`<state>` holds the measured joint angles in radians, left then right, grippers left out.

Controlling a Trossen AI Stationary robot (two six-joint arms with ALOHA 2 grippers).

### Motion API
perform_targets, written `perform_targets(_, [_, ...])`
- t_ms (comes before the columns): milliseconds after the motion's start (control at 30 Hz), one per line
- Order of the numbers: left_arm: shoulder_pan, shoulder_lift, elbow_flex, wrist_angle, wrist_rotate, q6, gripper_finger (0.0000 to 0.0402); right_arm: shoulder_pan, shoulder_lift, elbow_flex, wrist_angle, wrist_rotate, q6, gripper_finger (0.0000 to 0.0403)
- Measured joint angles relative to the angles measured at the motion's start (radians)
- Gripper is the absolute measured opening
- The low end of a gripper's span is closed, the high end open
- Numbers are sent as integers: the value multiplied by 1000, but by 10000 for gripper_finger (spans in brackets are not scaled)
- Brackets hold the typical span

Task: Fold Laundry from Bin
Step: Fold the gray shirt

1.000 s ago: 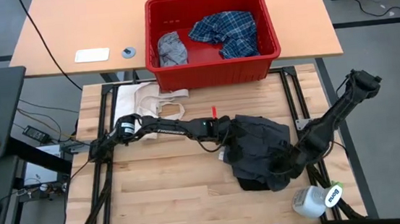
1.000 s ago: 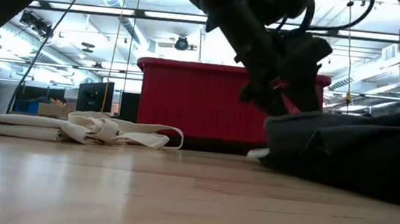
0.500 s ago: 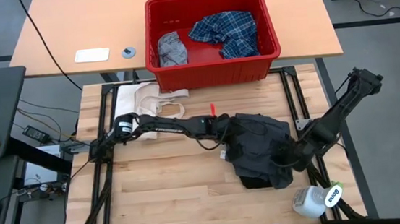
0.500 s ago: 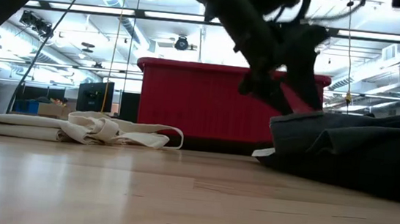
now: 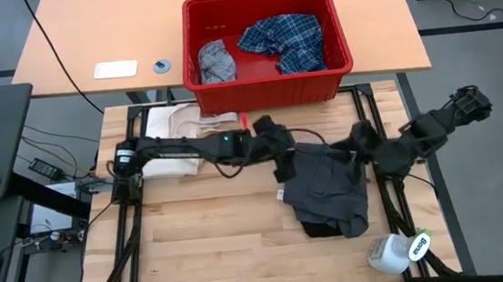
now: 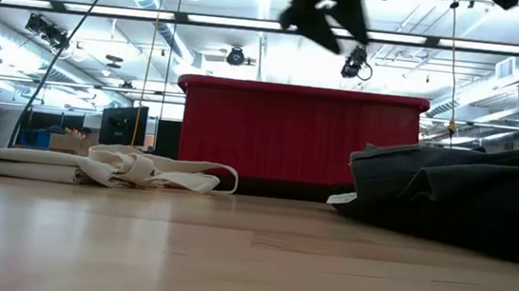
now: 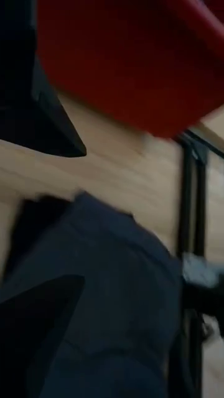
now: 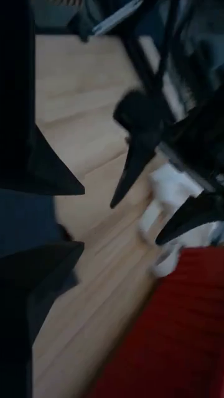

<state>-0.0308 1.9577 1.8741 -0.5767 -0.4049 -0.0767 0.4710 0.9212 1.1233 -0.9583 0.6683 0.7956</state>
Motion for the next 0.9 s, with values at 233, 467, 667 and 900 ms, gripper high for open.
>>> perform_targets(233, [49, -98, 1, -114, -64, -96, 329, -72, -8, 4, 242, -8, -83, 138])
perform_targets(467, [199, -162, 1, -115, 80, -180, 329, -345, 22, 37, 445, -200, -359, 138])
perform_targets(667, [362, -158, -1, -63, 294, -91, 329, -671, 95, 76, 437, -416, -403, 138])
perform_targets(900, [492, -166, 0, 32, 384, 53, 329, -923, 242, 174, 409, -631, -430, 113])
